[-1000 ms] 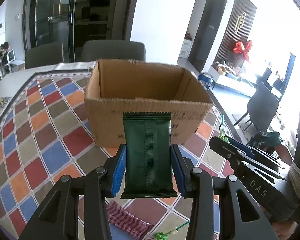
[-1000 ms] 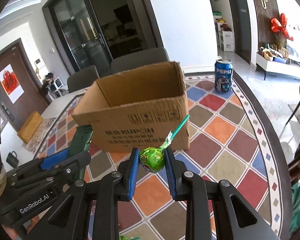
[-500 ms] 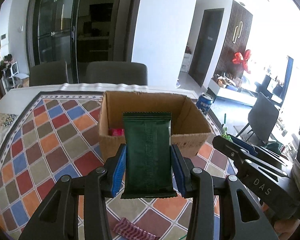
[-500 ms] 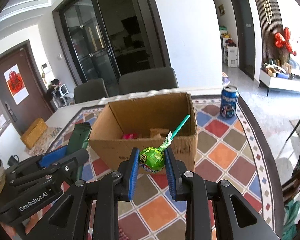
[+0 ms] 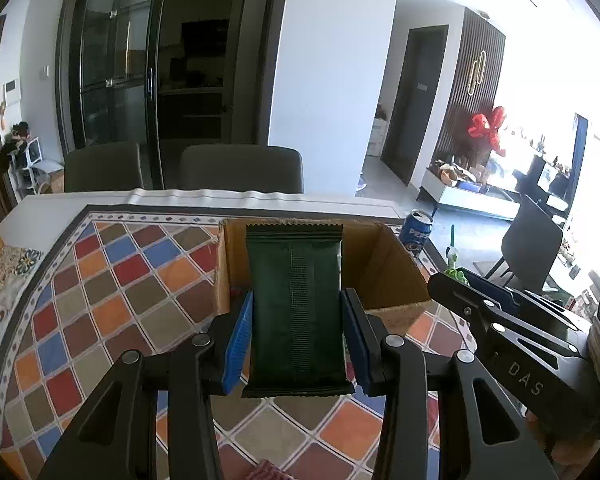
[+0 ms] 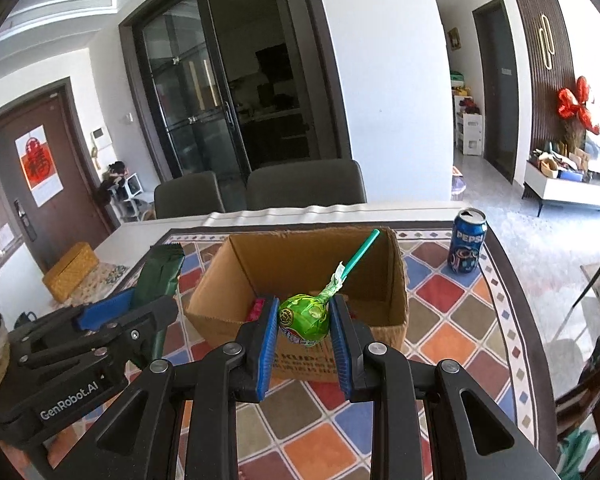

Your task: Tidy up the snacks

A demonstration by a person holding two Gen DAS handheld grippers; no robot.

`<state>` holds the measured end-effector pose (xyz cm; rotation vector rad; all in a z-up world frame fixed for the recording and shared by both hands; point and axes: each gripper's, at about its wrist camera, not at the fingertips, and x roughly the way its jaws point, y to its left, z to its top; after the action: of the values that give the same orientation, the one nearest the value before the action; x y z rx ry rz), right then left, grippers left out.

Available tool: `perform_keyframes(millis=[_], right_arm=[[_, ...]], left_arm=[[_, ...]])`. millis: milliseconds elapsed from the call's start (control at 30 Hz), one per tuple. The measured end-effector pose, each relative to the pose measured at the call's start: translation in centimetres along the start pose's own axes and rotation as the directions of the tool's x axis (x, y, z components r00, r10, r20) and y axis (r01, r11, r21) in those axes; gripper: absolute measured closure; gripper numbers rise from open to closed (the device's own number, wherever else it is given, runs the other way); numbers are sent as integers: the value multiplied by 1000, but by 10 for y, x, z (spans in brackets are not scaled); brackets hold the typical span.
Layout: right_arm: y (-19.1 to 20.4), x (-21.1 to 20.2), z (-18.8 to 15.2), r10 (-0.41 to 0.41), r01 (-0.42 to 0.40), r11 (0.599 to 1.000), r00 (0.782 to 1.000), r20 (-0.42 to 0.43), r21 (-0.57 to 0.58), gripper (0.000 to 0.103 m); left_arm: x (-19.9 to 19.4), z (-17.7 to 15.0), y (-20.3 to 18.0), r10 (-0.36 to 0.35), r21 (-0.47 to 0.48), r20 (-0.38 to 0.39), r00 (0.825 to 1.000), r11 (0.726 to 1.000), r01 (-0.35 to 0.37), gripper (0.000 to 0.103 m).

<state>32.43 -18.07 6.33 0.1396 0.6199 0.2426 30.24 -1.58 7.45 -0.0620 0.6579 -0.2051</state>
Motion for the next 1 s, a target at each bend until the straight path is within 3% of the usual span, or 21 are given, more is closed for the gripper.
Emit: perform_keyframes(millis=[733,867,933,1000], right_arm=[[3,63,32,-47,43,998,996,-77,-52,76],[-1,77,35,-65,61,997,993,-99,-44,75],[-4,81,36,-89,85,996,990,-112,-33,58],[-7,79,35,-102,101,995,989,-104,-17,55]], left_arm=[[76,31,18,16,24,-100,995,1000,-14,60],[87,35,20,47,37,-121,992,998,-43,53],[84,35,22,53,37,-110,993,998,-50,43],[78,33,23,57,41,-99,993,998,-53,42]])
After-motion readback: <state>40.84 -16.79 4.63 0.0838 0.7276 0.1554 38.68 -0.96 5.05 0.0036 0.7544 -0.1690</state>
